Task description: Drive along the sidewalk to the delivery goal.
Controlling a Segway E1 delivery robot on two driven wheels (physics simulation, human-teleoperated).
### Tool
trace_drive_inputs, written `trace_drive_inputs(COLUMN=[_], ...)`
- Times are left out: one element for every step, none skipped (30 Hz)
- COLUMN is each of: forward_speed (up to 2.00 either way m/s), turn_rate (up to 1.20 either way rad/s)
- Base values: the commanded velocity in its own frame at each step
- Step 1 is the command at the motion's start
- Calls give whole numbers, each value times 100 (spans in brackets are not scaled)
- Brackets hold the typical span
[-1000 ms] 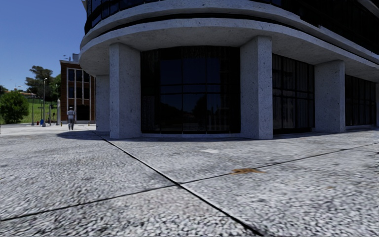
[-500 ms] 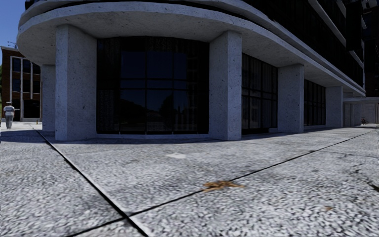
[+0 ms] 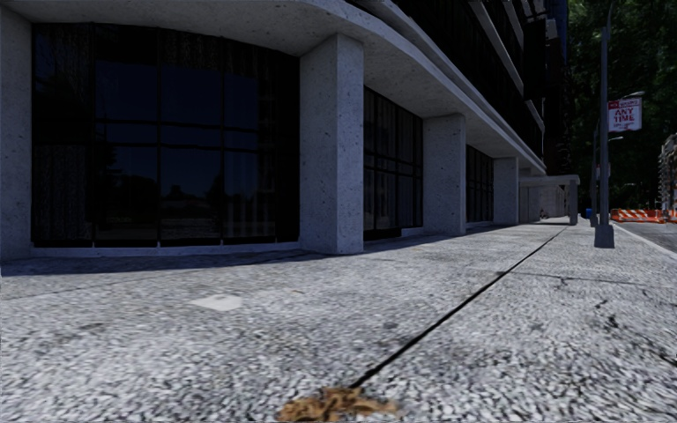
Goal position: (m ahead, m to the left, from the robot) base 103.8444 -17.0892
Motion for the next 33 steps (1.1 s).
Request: trace_drive_inputs(forward_speed=[200,200,200,200,200,200,200,200,200,200,200,200,200,200,200,200,200,200,200,200,200,200,200,200,200,200,200,200,200,200,200,200,200], turn_rate=[-63,-63,-63,-63,-63,-63,-63,-63,-63,-63,-63,-63,-63,-63,-63,-63,-63,-63,-63,-63,-63,-63,-63,-63,-21,0,0,0,0,0,0,0,0])
